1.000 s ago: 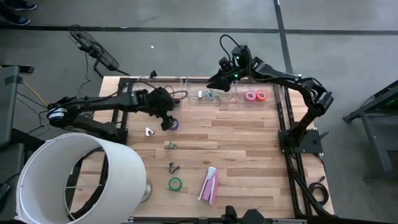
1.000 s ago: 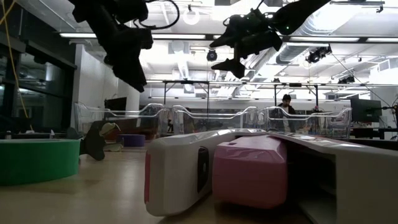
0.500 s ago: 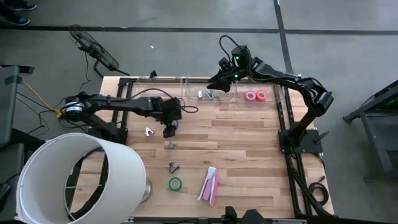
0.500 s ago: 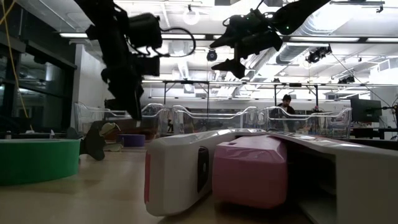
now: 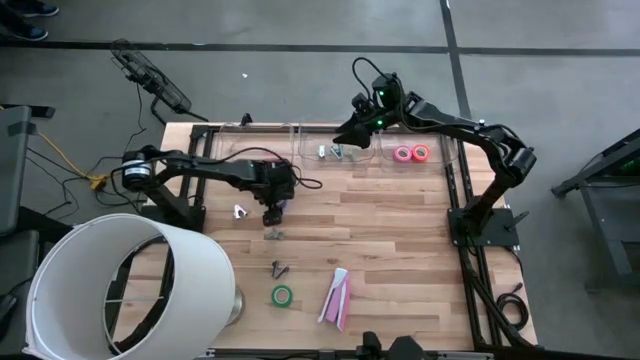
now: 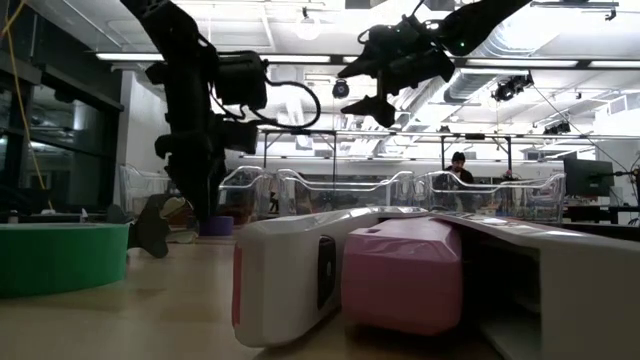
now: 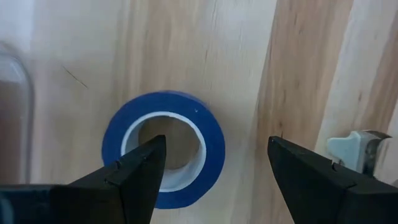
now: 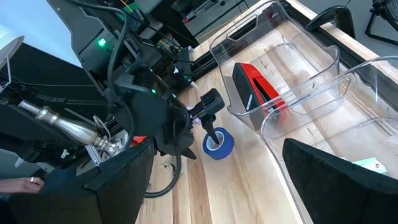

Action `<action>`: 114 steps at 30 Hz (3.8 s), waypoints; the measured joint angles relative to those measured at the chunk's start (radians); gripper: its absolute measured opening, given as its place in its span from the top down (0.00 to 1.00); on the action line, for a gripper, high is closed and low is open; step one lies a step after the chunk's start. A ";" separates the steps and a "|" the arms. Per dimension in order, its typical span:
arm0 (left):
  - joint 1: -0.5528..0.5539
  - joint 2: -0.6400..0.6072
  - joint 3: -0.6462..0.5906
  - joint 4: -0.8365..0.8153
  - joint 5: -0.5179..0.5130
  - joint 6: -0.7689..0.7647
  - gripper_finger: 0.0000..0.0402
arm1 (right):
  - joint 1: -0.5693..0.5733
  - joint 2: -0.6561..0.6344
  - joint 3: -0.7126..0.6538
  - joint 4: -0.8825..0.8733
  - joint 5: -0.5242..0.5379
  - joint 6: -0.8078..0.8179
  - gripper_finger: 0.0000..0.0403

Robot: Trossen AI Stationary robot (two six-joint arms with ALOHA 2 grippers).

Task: Pick and place Stapler, Stapler remover, tape
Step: Put the violet tape into the right transparent bin

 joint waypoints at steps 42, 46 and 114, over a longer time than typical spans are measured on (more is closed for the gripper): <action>-0.028 0.008 -0.025 0.002 -0.061 0.026 0.72 | 0.000 0.000 0.000 -0.003 0.034 0.003 0.14; -0.028 0.008 -0.038 0.004 -0.075 0.009 0.74 | 0.000 0.000 0.000 -0.009 0.034 0.003 0.14; 0.042 -0.168 0.314 1.104 0.404 -0.323 0.91 | 0.186 -0.398 -0.064 0.212 0.259 -0.196 0.14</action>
